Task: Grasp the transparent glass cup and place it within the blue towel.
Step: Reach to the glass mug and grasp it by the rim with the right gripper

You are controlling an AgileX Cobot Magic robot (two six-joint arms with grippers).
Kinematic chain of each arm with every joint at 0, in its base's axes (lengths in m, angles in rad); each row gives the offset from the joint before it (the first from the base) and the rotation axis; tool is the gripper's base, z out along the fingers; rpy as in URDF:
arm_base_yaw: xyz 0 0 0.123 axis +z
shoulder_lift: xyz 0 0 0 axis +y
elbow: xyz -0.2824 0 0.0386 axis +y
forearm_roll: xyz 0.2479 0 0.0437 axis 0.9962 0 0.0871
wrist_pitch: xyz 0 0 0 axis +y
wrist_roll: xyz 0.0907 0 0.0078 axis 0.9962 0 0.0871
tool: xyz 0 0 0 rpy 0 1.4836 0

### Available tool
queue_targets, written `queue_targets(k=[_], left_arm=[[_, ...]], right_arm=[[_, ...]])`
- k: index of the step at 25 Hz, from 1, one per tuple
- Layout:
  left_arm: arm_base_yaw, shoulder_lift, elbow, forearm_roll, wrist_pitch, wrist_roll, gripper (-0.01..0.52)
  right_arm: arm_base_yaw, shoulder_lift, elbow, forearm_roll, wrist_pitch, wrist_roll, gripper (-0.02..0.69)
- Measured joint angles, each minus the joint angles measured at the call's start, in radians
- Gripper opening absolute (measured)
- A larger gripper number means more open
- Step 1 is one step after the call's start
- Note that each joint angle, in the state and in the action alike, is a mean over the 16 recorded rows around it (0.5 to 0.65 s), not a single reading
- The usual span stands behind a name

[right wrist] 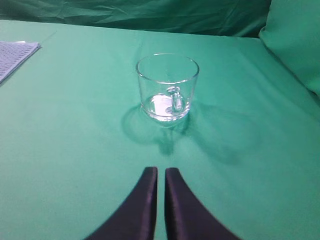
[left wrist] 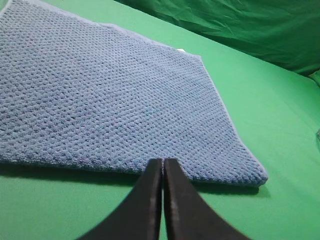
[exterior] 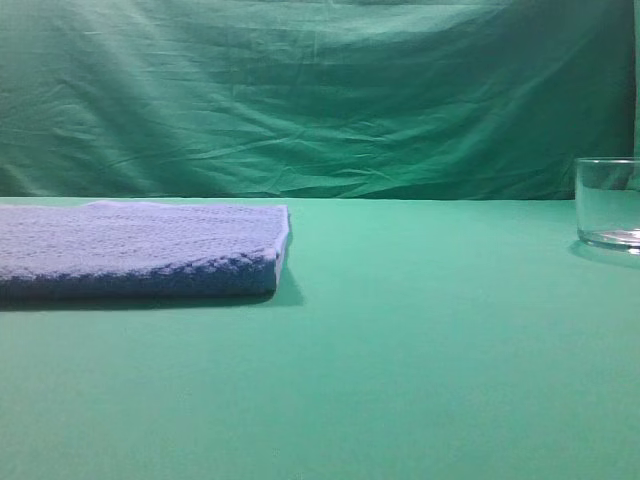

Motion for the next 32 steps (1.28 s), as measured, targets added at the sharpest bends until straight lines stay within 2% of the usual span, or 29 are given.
queue_targets(k=[25,32], left_arm=[[0.0,0.0,0.0,0.0,0.0,0.0,0.0],[0.0,0.0,0.0,0.0,0.0,0.0,0.0]], right_arm=[[0.0,0.0,0.0,0.001,-0.004,0.0,0.05],[0.0,0.0,0.001,0.049,-0.096,0.0,0.05]])
